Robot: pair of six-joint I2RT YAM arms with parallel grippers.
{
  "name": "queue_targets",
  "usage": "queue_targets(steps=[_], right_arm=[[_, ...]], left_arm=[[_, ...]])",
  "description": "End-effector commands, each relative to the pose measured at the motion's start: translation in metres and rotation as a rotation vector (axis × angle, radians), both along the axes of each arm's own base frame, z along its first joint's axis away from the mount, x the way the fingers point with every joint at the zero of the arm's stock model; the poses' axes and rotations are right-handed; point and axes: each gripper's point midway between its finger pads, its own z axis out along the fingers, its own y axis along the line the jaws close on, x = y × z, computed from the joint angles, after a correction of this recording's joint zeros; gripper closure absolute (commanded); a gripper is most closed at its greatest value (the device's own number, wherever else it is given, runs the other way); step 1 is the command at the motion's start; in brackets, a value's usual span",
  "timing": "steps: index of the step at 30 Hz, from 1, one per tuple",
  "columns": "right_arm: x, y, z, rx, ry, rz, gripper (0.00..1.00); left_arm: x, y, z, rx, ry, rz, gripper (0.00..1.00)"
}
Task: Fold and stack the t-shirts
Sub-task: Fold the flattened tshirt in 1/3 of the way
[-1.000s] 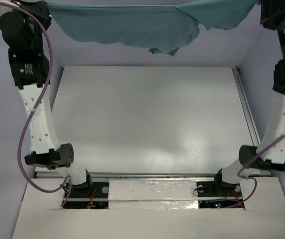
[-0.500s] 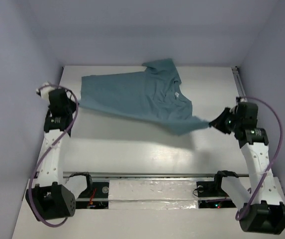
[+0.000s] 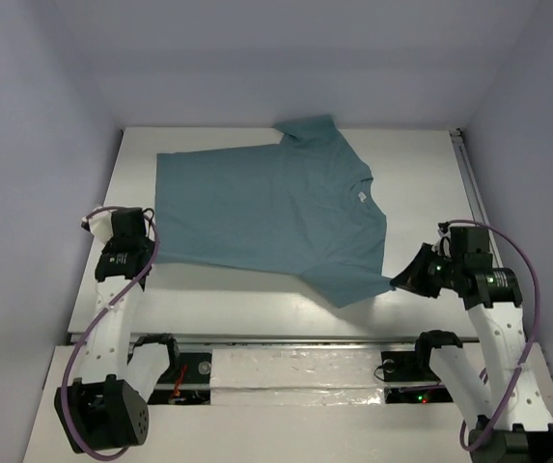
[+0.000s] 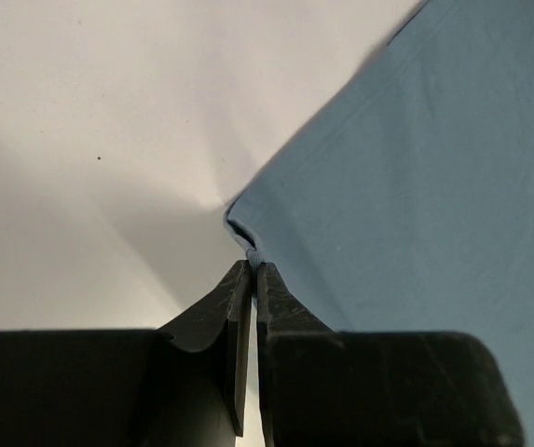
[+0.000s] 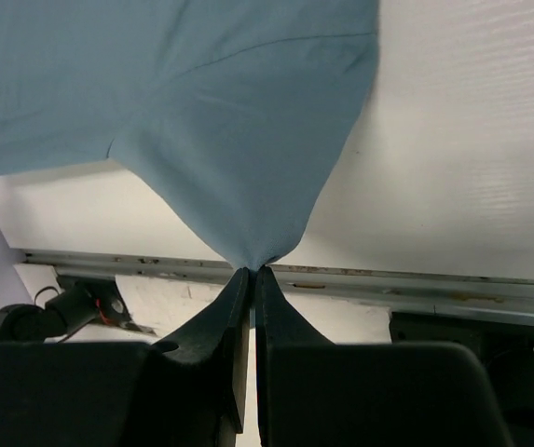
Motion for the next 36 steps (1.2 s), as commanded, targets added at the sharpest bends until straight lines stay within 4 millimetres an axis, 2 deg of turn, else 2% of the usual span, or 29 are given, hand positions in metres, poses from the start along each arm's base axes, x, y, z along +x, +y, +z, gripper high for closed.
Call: queue_targets(steps=[1, 2, 3, 5, 6, 7, 9, 10, 12, 13, 14, 15, 16, 17, 18, 19, 20, 21, 24, 25, 26, 27, 28, 30, 31, 33, 34, 35, 36], right_arm=[[0.028, 0.002, 0.02, 0.006, -0.06, 0.001, 1.0], [0.042, -0.001, 0.029, -0.006, -0.097, -0.008, 1.0], [0.057, -0.004, 0.026, -0.025, -0.081, -0.021, 1.0], [0.086, -0.006, 0.034, -0.042, -0.128, -0.015, 1.0], [0.1, -0.007, 0.044, -0.044, -0.155, -0.013, 1.0], [0.119, -0.008, 0.038, -0.054, -0.138, -0.012, 1.0], [0.145, -0.012, 0.046, -0.078, -0.175, -0.022, 1.0], [0.163, -0.014, 0.035, -0.089, -0.154, -0.019, 1.0], [0.181, -0.011, 0.031, -0.101, -0.143, 0.008, 1.0], [0.198, -0.011, 0.04, -0.12, -0.176, 0.009, 1.0], [0.211, -0.01, 0.026, -0.121, -0.14, 0.016, 1.0], [0.22, -0.006, 0.025, -0.127, -0.138, 0.027, 1.0], [0.236, -0.008, 0.036, -0.138, -0.17, 0.022, 1.0], [0.246, -0.008, 0.034, -0.143, -0.171, 0.022, 1.0], [0.258, -0.008, 0.019, -0.147, -0.132, 0.028, 1.0], [0.276, -0.006, 0.016, -0.161, -0.129, 0.037, 1.0], [0.282, -0.007, 0.028, -0.171, -0.159, 0.033, 1.0], [0.293, -0.008, 0.013, -0.177, -0.126, 0.036, 1.0], [0.324, -0.009, 0.023, -0.19, -0.167, 0.023, 1.0], [0.331, -0.005, 0.007, -0.192, -0.135, 0.034, 1.0], [0.339, -0.005, 0.003, -0.196, -0.131, 0.032, 1.0], [0.351, -0.005, 0.01, -0.197, -0.154, 0.03, 1.0], [0.359, -0.005, -0.011, -0.201, -0.117, 0.032, 1.0], [0.375, -0.005, -0.012, -0.202, -0.137, 0.022, 1.0], [0.382, -0.004, -0.026, -0.197, -0.121, 0.023, 1.0], [0.395, 0.003, -0.027, -0.192, -0.143, 0.031, 1.0], [0.405, 0.001, -0.019, -0.2, -0.173, 0.02, 0.97], [0.408, 0.001, -0.027, -0.202, -0.159, 0.025, 0.73], [0.41, 0.004, -0.024, -0.189, -0.168, 0.033, 0.61]], left_arm=[[0.009, 0.013, 0.019, 0.056, -0.055, 0.057, 1.0], [0.015, 0.013, 0.023, 0.058, -0.066, 0.051, 1.0], [0.025, 0.013, 0.031, 0.059, -0.086, 0.049, 1.0], [0.036, 0.013, 0.036, 0.056, -0.103, 0.041, 1.0], [0.045, 0.014, 0.036, 0.057, -0.107, 0.038, 1.0], [0.049, 0.013, 0.036, 0.054, -0.106, 0.032, 1.0], [0.06, 0.013, 0.031, 0.047, -0.097, 0.027, 1.0], [0.064, 0.012, 0.029, 0.04, -0.099, 0.024, 1.0], [0.072, 0.011, 0.019, 0.035, -0.074, 0.018, 1.0], [0.077, 0.012, 0.018, 0.036, -0.081, 0.016, 1.0], [0.081, 0.012, 0.015, 0.038, -0.074, 0.011, 1.0], [0.087, 0.012, 0.007, 0.037, -0.053, 0.01, 1.0], [0.089, 0.013, 0.004, 0.038, -0.044, 0.01, 1.0], [0.093, 0.013, 0.001, 0.039, -0.035, 0.008, 1.0], [0.098, 0.014, -0.005, 0.04, -0.02, 0.008, 1.0], [0.101, 0.014, -0.007, 0.041, -0.016, 0.006, 1.0], [0.104, 0.015, -0.01, 0.043, -0.011, 0.008, 1.0], [0.109, 0.016, -0.013, 0.046, -0.005, 0.007, 1.0], [0.119, 0.017, -0.022, 0.046, 0.018, 0.009, 1.0], [0.121, 0.018, -0.024, 0.047, 0.022, 0.008, 1.0], [0.124, 0.018, -0.028, 0.045, 0.029, 0.007, 1.0], [0.126, 0.018, -0.039, 0.041, 0.058, 0.005, 1.0], [0.131, 0.017, -0.04, 0.037, 0.054, -0.001, 1.0], [0.136, 0.018, -0.052, 0.038, 0.087, 0.0, 1.0], [0.138, 0.019, -0.056, 0.042, 0.094, 0.002, 1.0], [0.141, 0.02, -0.07, 0.046, 0.132, -0.005, 1.0], [0.145, 0.02, -0.07, 0.047, 0.135, -0.008, 0.97], [0.145, 0.021, -0.072, 0.05, 0.152, -0.012, 0.91], [0.147, 0.025, -0.072, 0.051, 0.163, -0.006, 0.64]])
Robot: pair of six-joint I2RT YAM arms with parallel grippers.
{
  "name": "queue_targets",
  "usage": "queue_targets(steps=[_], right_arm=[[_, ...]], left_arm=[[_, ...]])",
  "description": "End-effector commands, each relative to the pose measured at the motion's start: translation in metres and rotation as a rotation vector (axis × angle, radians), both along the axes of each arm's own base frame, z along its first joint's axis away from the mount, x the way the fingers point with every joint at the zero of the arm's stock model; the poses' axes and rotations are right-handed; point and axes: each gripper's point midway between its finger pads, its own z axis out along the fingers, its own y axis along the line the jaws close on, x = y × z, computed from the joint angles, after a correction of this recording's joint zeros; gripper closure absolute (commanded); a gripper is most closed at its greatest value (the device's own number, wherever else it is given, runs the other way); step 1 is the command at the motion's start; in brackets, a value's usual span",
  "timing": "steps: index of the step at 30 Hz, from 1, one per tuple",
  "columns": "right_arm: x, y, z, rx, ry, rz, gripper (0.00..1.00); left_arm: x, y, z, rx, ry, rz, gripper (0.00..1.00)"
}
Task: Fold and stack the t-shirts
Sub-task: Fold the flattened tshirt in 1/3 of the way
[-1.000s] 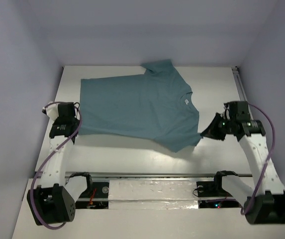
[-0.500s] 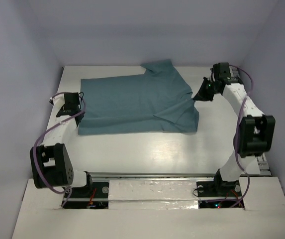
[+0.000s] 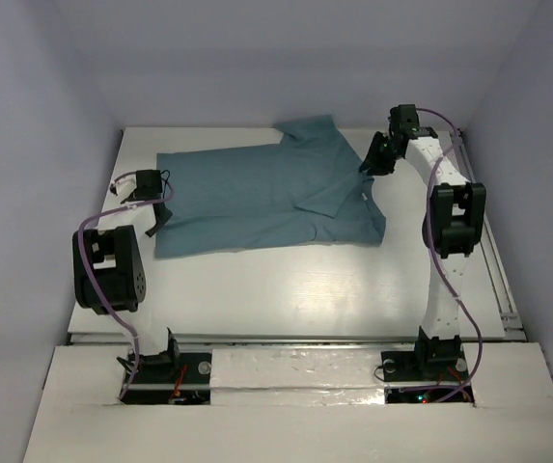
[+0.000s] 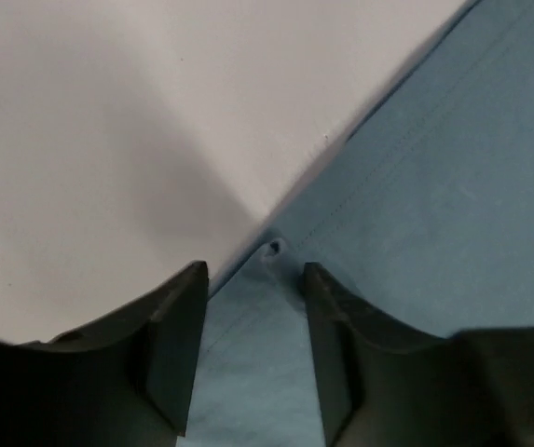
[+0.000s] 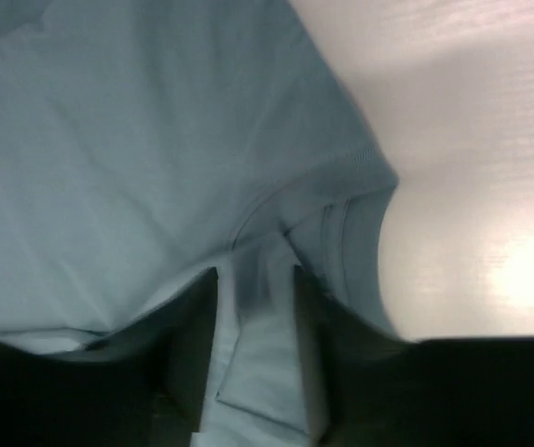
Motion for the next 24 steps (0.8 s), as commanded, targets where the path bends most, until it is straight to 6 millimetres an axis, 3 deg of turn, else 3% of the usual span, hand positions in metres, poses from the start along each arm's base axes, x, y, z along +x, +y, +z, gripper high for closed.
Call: queue_targets(steps=[1, 2, 3, 4, 5, 6, 8, 9, 10, 11, 12, 13, 14, 15, 17, 19, 20, 24], right_arm=[[0.028, 0.003, 0.035, -0.009, -0.141, 0.022, 0.53], [0.027, 0.004, 0.037, -0.005, -0.151, 0.025, 0.46], [0.024, 0.004, 0.054, -0.004, -0.188, 0.024, 0.35], [0.024, 0.003, 0.064, -0.006, -0.223, 0.02, 0.3], [0.015, 0.002, 0.059, -0.008, -0.207, 0.02, 0.22], [0.006, 0.001, 0.083, -0.008, -0.245, 0.019, 0.19], [-0.011, 0.0, 0.096, -0.006, -0.27, 0.008, 0.16], [-0.041, -0.003, 0.097, -0.002, -0.262, -0.004, 0.22], [-0.05, -0.002, 0.101, 0.027, -0.295, -0.034, 0.4], [-0.066, -0.002, 0.098, 0.043, -0.295, -0.053, 0.67], [-0.102, -0.004, 0.051, 0.047, -0.192, -0.074, 1.0], [-0.122, -0.001, 0.066, 0.084, -0.237, -0.076, 1.0], [-0.135, 0.0, 0.057, 0.102, -0.226, -0.095, 1.0], [-0.164, -0.002, 0.022, 0.097, -0.146, -0.107, 1.0], [-0.186, -0.005, 0.017, 0.095, -0.143, -0.127, 1.0], [-0.204, -0.017, -0.004, 0.08, -0.105, -0.159, 0.88], [-0.207, -0.02, -0.007, 0.081, -0.1, -0.166, 0.72], [-0.213, -0.029, -0.029, 0.123, -0.054, -0.191, 0.49]], left_arm=[[0.017, 0.01, 0.021, 0.038, -0.033, 0.005, 0.54], [0.018, 0.011, 0.027, 0.044, -0.043, 0.004, 0.47], [0.018, 0.019, 0.046, 0.055, -0.087, 0.015, 0.4], [0.021, 0.021, 0.056, 0.047, -0.126, 0.005, 0.24], [0.021, 0.023, 0.066, 0.046, -0.152, 0.0, 0.19], [0.015, 0.032, 0.08, 0.049, -0.163, 0.013, 0.15], [0.006, 0.03, 0.085, 0.036, -0.148, -0.002, 0.1], [-0.011, 0.031, 0.081, 0.035, -0.123, 0.0, 0.1], [-0.019, 0.026, 0.077, 0.019, -0.118, -0.013, 0.1], [-0.029, 0.024, 0.072, -0.002, -0.115, -0.018, 0.1], [-0.038, 0.017, 0.075, -0.021, -0.142, -0.029, 0.12], [-0.059, 0.012, 0.049, -0.067, -0.101, -0.011, 0.21], [-0.067, 0.001, 0.04, -0.126, -0.105, -0.032, 0.22], [-0.084, -0.005, 0.023, -0.166, -0.089, -0.025, 0.25], [-0.096, -0.008, 0.01, -0.25, -0.093, 0.005, 0.31], [-0.103, -0.011, -0.002, -0.306, -0.087, 0.008, 0.3], [-0.104, -0.009, -0.006, -0.312, -0.082, 0.019, 0.29], [-0.109, -0.004, -0.023, -0.331, -0.044, 0.045, 0.29]])
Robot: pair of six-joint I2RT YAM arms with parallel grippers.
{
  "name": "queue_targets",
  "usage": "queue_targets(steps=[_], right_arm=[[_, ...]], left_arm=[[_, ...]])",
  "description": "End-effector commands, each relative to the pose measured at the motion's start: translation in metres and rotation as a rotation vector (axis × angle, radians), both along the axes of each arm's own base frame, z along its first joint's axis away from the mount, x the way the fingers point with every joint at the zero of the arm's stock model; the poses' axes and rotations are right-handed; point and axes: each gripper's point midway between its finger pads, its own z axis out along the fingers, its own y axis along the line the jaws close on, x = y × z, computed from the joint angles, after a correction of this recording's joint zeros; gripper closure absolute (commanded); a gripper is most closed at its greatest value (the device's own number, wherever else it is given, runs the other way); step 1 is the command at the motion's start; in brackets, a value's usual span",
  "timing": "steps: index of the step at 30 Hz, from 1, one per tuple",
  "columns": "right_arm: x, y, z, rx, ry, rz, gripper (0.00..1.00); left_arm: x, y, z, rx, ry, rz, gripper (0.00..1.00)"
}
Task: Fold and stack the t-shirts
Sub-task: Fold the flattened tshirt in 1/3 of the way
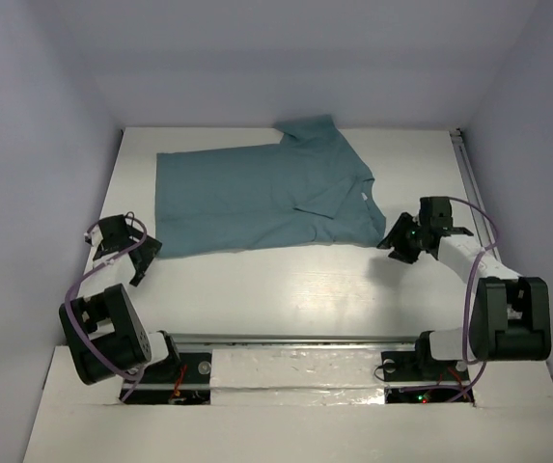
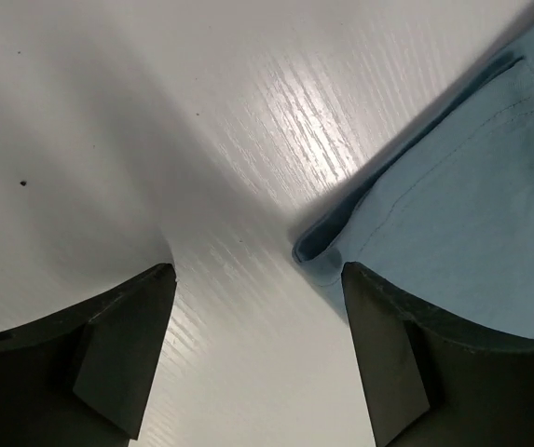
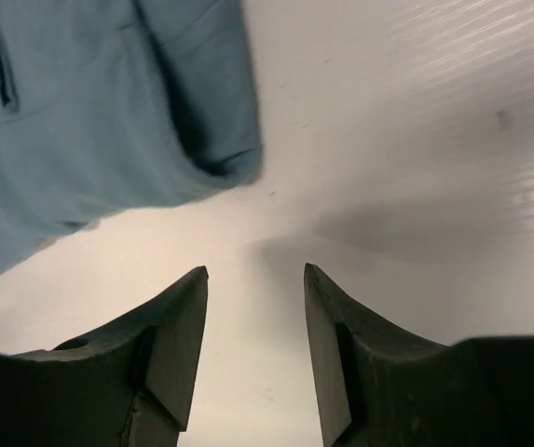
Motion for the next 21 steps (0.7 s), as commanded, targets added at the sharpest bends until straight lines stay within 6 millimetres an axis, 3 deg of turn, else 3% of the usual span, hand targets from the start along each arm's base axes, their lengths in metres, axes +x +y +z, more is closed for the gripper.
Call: queue_targets(steps=[1, 6, 11, 18, 21], right_arm=[[0.023, -0.005, 0.007, 0.037, -0.091, -0.025, 0.48], [0.033, -0.006, -0.014, 0.059, -0.06, -0.037, 0.45], [0.041, -0.009, -0.033, 0.073, -0.031, -0.074, 0.47], [0.056, -0.021, -0.033, 0.039, -0.05, -0.122, 0.63], [0.062, -0.025, -0.032, 0.017, -0.057, -0.125, 0.7]], left_arm=[[0.003, -0.008, -0.009, -0.06, -0.009, -0.011, 0.29], [0.0, -0.004, -0.017, -0.042, -0.001, 0.009, 0.3], [0.002, -0.005, -0.025, -0.058, 0.005, 0.012, 0.39], [0.008, -0.004, -0.028, -0.067, -0.002, 0.017, 0.47], [0.009, -0.006, -0.032, -0.08, -0.004, 0.02, 0.55]])
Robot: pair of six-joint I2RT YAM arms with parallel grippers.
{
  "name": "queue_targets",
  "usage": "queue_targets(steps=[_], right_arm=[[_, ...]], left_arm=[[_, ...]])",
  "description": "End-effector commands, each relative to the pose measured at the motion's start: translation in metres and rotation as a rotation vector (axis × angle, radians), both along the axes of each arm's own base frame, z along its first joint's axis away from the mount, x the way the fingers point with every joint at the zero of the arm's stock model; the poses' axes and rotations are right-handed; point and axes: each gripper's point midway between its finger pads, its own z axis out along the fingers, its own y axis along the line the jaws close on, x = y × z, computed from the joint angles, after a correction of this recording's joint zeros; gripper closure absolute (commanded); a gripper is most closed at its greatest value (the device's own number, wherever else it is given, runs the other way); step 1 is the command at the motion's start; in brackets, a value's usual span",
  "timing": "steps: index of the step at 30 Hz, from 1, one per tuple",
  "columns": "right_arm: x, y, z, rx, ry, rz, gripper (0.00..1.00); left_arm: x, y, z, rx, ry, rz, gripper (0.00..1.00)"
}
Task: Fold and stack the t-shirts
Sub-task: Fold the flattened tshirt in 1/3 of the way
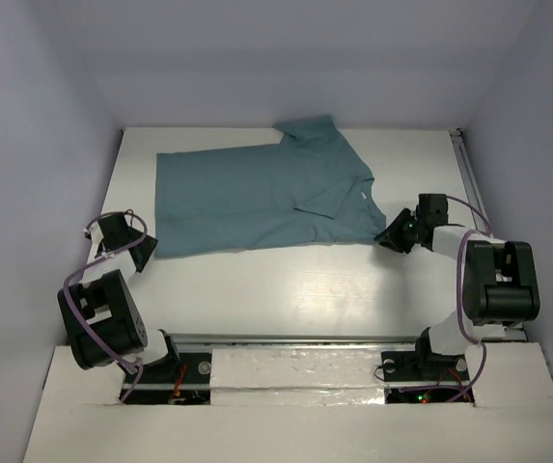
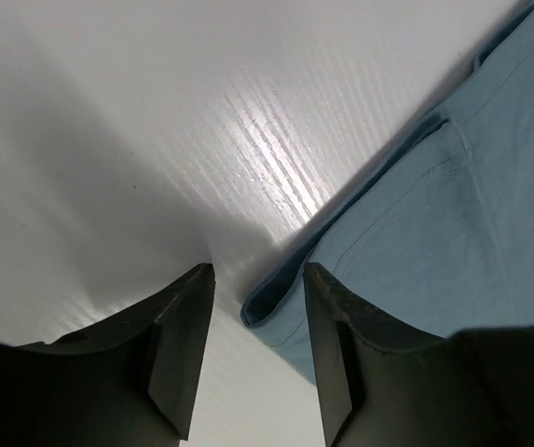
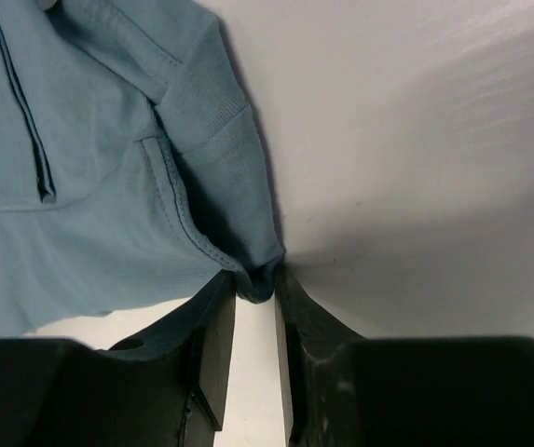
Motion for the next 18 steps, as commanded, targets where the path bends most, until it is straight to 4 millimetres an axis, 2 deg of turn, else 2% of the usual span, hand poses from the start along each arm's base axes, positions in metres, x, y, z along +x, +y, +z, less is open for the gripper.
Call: queue_targets(steps=[1, 3, 5, 7, 13, 18], right_arm=[[0.019, -0.016, 0.004, -0.066, -0.038, -0.034, 0.71], [0.021, -0.018, 0.006, -0.081, -0.04, -0.03, 0.76], [0.021, -0.02, 0.006, -0.099, -0.041, -0.027, 0.77], [0.021, -0.021, 0.008, -0.11, -0.046, -0.024, 0.8], [0.019, -0.021, 0.008, -0.114, -0.039, -0.014, 0.81], [0.021, -0.019, 0.009, -0.103, -0.042, -0.009, 0.82]], left_arm=[[-0.023, -0.014, -0.029, -0.062, 0.109, -0.008, 0.59], [-0.024, -0.013, -0.031, -0.056, 0.114, -0.005, 0.62], [-0.024, -0.015, -0.032, -0.053, 0.121, -0.013, 0.64], [-0.023, -0.018, -0.033, -0.049, 0.124, -0.024, 0.6], [-0.023, -0.025, -0.034, -0.053, 0.132, -0.054, 0.54], [-0.028, -0.033, -0.037, -0.054, 0.147, -0.079, 0.65]])
